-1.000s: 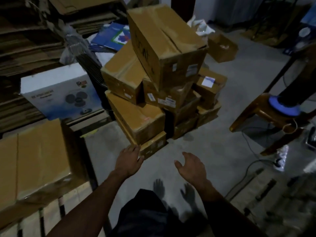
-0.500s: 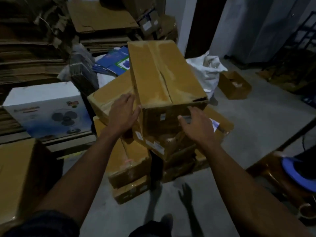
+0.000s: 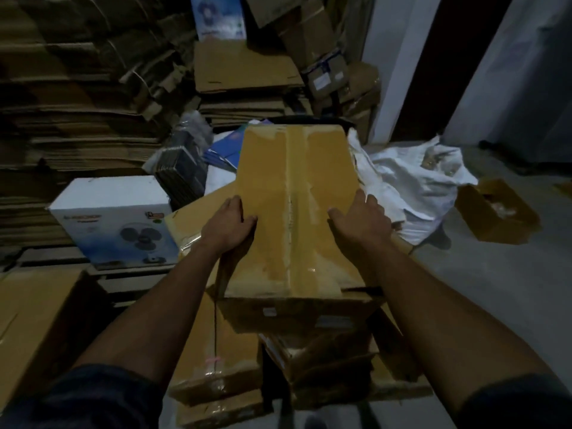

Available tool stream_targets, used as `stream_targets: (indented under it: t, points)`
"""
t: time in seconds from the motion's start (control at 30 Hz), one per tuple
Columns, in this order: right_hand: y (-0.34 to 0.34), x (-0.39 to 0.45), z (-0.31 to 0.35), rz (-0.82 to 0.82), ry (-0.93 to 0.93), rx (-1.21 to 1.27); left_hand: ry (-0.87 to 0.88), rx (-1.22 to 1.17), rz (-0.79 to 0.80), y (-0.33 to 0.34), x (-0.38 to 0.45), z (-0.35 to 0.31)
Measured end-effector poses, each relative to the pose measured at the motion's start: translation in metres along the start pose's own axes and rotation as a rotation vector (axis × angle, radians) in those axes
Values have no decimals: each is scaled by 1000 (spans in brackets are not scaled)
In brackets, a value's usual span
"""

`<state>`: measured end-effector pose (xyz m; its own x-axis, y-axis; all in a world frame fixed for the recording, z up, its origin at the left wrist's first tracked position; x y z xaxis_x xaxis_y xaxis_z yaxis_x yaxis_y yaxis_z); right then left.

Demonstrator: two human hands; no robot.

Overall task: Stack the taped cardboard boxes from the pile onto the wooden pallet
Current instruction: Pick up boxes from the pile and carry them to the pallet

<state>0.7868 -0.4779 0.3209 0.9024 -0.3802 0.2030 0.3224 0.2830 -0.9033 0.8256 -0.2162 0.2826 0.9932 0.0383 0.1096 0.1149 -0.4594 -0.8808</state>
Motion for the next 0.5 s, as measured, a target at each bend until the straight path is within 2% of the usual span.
stream_targets:
  t: [0.1,0.3,0.5]
  points:
    - [18,41,-4,60,26,124,-117,-82,-35,5,22,-16]
    - [33,96,-7,213,121,336,-489,-503,-72,11,66,-19]
    - [44,114,-17,321,173,506,-712,-701,14,13,77,-15]
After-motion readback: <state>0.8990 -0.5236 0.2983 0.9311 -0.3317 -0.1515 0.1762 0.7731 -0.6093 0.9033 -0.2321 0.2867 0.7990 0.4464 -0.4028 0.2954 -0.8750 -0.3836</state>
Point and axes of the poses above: each hand's wrist, its own x-axis towards the middle knuckle, its own y-axis out of the palm, z = x × y, the point moved 1 cm from there along x, towards the middle knuckle, and after that the axes turned 9 degrees about -z, right-handed, at the moved point
